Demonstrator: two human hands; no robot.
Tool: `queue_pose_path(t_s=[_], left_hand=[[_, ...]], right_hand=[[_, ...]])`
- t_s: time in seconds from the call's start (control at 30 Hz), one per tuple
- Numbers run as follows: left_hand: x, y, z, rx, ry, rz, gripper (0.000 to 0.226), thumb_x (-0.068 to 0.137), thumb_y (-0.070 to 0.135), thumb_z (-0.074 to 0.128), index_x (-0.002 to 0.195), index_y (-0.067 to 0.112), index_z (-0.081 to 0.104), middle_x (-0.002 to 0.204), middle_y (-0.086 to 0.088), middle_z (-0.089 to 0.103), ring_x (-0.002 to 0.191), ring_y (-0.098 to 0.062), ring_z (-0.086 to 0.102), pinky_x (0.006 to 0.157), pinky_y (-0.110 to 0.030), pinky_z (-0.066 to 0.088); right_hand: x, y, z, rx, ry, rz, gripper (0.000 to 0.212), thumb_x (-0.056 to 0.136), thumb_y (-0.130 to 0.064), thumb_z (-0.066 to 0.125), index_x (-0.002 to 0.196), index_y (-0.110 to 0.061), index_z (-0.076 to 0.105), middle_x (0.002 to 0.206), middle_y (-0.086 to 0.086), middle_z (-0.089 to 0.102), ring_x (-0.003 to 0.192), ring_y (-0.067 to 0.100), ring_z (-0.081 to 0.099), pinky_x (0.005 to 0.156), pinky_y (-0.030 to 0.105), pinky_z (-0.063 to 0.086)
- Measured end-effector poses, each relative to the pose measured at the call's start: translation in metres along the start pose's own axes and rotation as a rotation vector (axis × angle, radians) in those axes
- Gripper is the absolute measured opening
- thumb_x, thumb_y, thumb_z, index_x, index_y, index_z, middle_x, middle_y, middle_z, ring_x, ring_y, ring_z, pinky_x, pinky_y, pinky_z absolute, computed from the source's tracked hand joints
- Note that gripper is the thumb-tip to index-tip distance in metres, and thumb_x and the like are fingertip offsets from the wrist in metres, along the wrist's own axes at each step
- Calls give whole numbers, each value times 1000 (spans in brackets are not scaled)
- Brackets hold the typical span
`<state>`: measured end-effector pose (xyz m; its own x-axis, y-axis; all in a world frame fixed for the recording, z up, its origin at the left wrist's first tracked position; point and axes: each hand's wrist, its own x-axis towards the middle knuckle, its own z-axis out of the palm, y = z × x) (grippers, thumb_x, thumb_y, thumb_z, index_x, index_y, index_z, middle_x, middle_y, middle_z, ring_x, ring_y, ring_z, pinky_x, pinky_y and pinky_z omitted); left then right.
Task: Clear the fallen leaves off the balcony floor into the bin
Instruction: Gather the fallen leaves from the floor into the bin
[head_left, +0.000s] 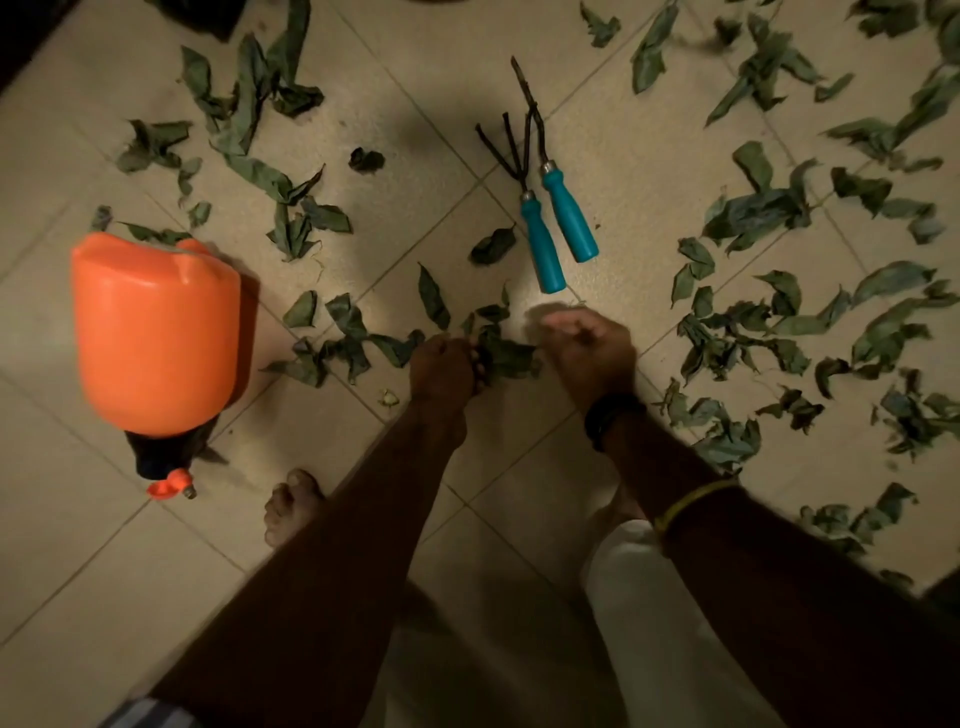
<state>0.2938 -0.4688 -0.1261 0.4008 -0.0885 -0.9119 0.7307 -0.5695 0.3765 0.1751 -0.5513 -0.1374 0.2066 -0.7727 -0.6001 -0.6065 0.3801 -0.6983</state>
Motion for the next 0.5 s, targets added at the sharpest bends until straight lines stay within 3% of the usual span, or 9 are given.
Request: queue_pose_path(t_s=[0.07,0.1,0.23,0.37,0.5], left_hand=[[3,-3,-5,-28,-26,3,24,102,10,41,86,13,59,71,-2,57,58,-10,50,51,-23,45],[4,-5,-6,-34,-40,8,24,102,11,41,86,13,59,71,-2,57,58,-10,50,51,-23,45],[12,-12,-8,-77,-78,27,24,103,14,42,88,13,60,70,-1,57,58,-10,51,51,-23,45],[17,-24,-10,-122,-80,23,25,104,17,43,86,14,60,70,-1,55,58,-9,51,52,-23,46],[15,-32,-7,-149,-88,22,29,106,19,41,85,14,60,67,0,54,55,-9,50,50,-21,46]], right_hand=[[18,11,-17,-249,213,-38,21,93,-13,63,108,-22,74,114,-4,71,100,5,62,86,6,48],[29,18,-23,-412,233,-92,25,96,-14,59,116,-23,72,119,-1,67,103,8,59,85,3,42],[60,56,-31,-889,-13,-433,34,101,-26,51,133,-20,60,131,8,55,113,27,51,82,31,45],[66,72,-42,-1023,-72,-700,27,96,-14,60,121,-15,66,116,12,60,100,34,57,72,40,51],[66,67,-46,-1074,-109,-700,17,97,-11,54,105,-14,68,98,10,63,90,32,59,71,40,51]])
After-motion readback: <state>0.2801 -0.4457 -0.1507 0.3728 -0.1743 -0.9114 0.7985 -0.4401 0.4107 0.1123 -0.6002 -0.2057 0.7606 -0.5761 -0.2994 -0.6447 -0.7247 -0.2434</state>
